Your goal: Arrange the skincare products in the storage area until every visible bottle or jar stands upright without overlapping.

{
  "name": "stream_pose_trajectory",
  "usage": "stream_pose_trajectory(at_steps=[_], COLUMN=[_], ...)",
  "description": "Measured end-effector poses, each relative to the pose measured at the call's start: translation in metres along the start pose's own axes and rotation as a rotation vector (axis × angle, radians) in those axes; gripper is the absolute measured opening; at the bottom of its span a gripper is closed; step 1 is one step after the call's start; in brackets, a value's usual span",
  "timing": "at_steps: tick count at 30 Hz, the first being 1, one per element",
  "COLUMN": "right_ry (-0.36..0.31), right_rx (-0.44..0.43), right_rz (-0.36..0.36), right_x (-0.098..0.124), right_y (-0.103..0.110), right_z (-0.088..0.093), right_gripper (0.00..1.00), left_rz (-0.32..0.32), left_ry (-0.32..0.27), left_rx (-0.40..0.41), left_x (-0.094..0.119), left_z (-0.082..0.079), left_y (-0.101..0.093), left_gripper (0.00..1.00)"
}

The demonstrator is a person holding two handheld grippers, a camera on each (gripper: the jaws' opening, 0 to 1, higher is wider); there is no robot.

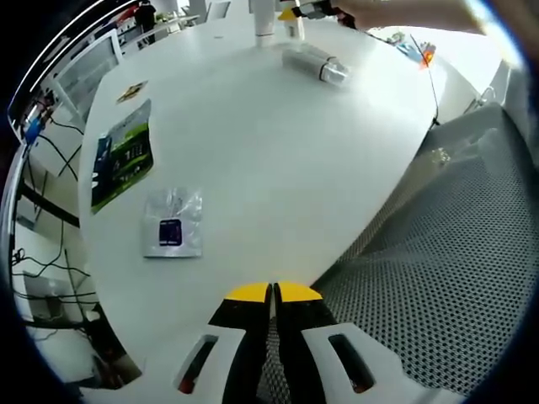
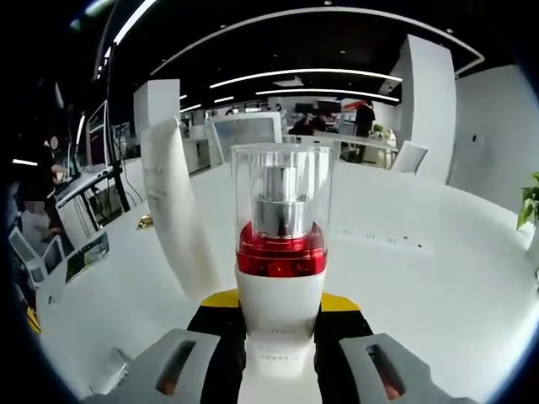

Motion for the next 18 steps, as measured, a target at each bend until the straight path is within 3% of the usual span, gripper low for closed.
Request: stream_pose_trajectory(at_steps=[18], right_ry=[-0.037], right_rx=[0.015], right_rz=[0.009], right_x=[-0.011], right_y=[-0.007], right_z=[0.000], right_gripper=[0.25], left_rz=[0.000], left_ry=[0.001], left_rx=[0.002], left_x=[0.000], left_z=[0.000], left_y=[0.000], left_gripper=[0.00])
Point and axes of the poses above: the point that each gripper's makers call its tool centre point, and the gripper's own axes: x roughly backward along the fingers, y roughly to its left, z roughly out of its underside, the point moved 8 cm from there along x, roughly backward along the fingers, and after that the axes turned 1 degree about y, right-handed, at the moved point
